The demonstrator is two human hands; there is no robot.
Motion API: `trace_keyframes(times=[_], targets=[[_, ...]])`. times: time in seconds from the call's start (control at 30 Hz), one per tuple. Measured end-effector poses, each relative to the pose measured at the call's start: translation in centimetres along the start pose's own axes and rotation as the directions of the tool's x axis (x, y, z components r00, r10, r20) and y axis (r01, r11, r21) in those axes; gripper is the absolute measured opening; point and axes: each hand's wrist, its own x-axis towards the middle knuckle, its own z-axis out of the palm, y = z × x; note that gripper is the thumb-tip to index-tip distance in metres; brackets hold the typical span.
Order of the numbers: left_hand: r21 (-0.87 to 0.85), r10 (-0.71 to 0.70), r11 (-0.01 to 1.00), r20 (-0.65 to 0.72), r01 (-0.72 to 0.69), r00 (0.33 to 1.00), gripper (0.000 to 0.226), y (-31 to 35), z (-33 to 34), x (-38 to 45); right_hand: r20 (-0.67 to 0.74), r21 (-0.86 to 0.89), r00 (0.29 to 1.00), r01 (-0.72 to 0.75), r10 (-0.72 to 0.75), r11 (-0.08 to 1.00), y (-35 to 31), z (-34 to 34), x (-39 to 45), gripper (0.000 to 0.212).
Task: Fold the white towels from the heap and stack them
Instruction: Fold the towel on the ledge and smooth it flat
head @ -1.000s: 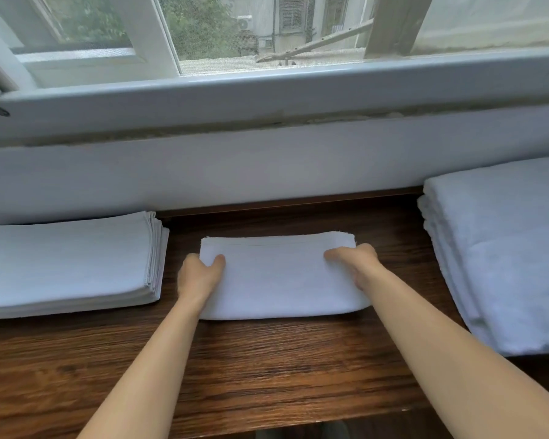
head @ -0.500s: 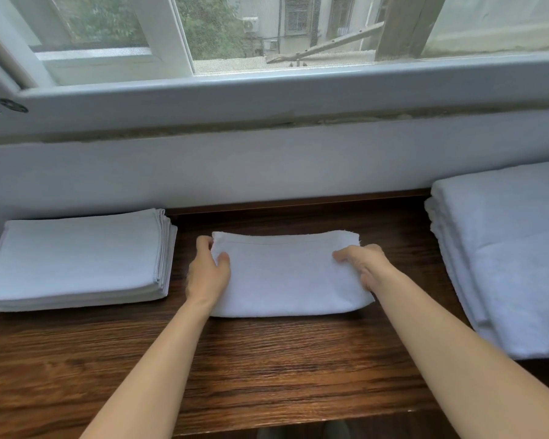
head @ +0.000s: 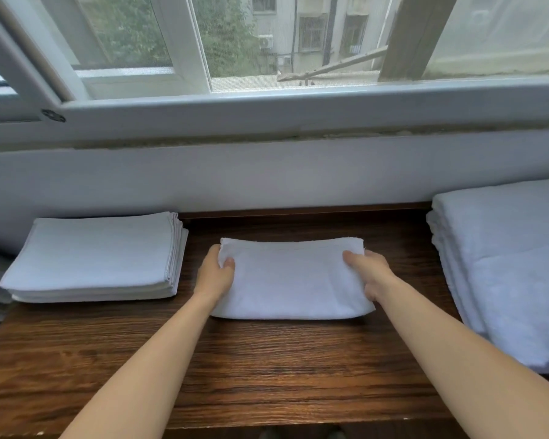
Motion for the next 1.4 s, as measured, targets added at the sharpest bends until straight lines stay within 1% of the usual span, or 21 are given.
trace_keyframes(times=[0.03,0.07,0.13,0.2,0.27,0.37,0.43,0.63,0.77,0.83,0.97,1.07,1.17,1.3,1.4], targets=[[0.021,0.021,1.0,0.013,-0.021,1.0,0.015,0.2,-0.1,-0.3,-0.018,-0.098,0.996,0.088,-0.09,0.991,0.2,0.0,-0.2,0.025],[0.05,0.04,0.998,0.021,-0.041,0.999,0.016,0.4,-0.2,-0.7,-0.035,-0.222,0.98,0.181,-0.194,0.958,0.5,0.0,-0.6,0.022],[0.102,0.075,0.992,0.016,-0.076,0.997,0.015,1.0,-0.6,-1.5,-0.044,-0.431,0.922,0.33,-0.385,0.84,0.6,0.2,-1.5,0.019],[0.146,0.113,0.983,-0.016,-0.109,0.993,0.01,1.9,-1.3,-2.1,-0.026,-0.563,0.856,0.415,-0.517,0.715,0.1,0.8,-2.8,0.02],[0.165,0.153,0.976,-0.072,-0.14,0.986,0.006,3.2,-2.3,-2.5,0.003,-0.623,0.806,0.464,-0.592,0.629,-1.1,1.7,-4.4,0.021],[0.206,0.203,0.965,-0.188,-0.164,0.961,0.004,5.6,-5.1,-3.2,0.044,-0.592,0.752,0.55,-0.657,0.59,-3.3,3.5,-6.6,0.022],[0.23,0.21,0.961,-0.255,-0.152,0.944,0.003,6.9,-7.9,-3.8,0.056,-0.555,0.737,0.584,-0.673,0.593,-4.8,5.0,-7.8,0.025],[0.248,0.205,0.964,-0.455,-0.097,0.867,0.019,7.1,-18.1,-5.4,0.09,-0.444,0.734,0.635,-0.673,0.632,-7.5,10.9,-11.7,0.028],[0.249,0.201,0.965,-0.522,-0.077,0.829,0.019,4.8,-23.9,-5.4,0.119,-0.405,0.723,0.661,-0.681,0.632,-8.0,16.0,-13.5,0.028],[0.251,0.192,0.966,-0.533,-0.063,0.824,0.016,3.1,-26.5,-4.7,0.133,-0.402,0.724,0.664,-0.677,0.63,-7.8,18.9,-14.2,0.027],[0.257,0.178,0.965,-0.52,-0.046,0.835,0.017,-0.6,-31.1,-2.2,0.117,-0.388,0.738,0.65,-0.665,0.653,-7.0,25.0,-14.9,0.028],[0.248,0.178,0.966,-0.46,-0.066,0.87,0.018,-3.1,-34.1,0.4,0.085,-0.349,0.769,0.619,-0.634,0.704,-6.4,29.2,-14.8,0.03],[0.199,0.166,0.976,-0.394,-0.093,0.904,0.021,-5.6,-36.7,3.0,0.072,-0.309,0.79,0.598,-0.608,0.74,-5.9,32.8,-14.6,0.032],[0.118,0.14,0.987,-0.311,-0.108,0.94,0.025,-8.4,-39.0,5.8,0.06,-0.25,0.814,0.573,-0.578,0.78,-5.6,36.1,-14.1,0.032],[0.08,0.145,0.988,-0.253,-0.129,0.956,0.024,-9.9,-39.5,7.4,0.039,-0.266,0.828,0.548,-0.559,0.793,-5.3,37.5,-13.2,0.036]])
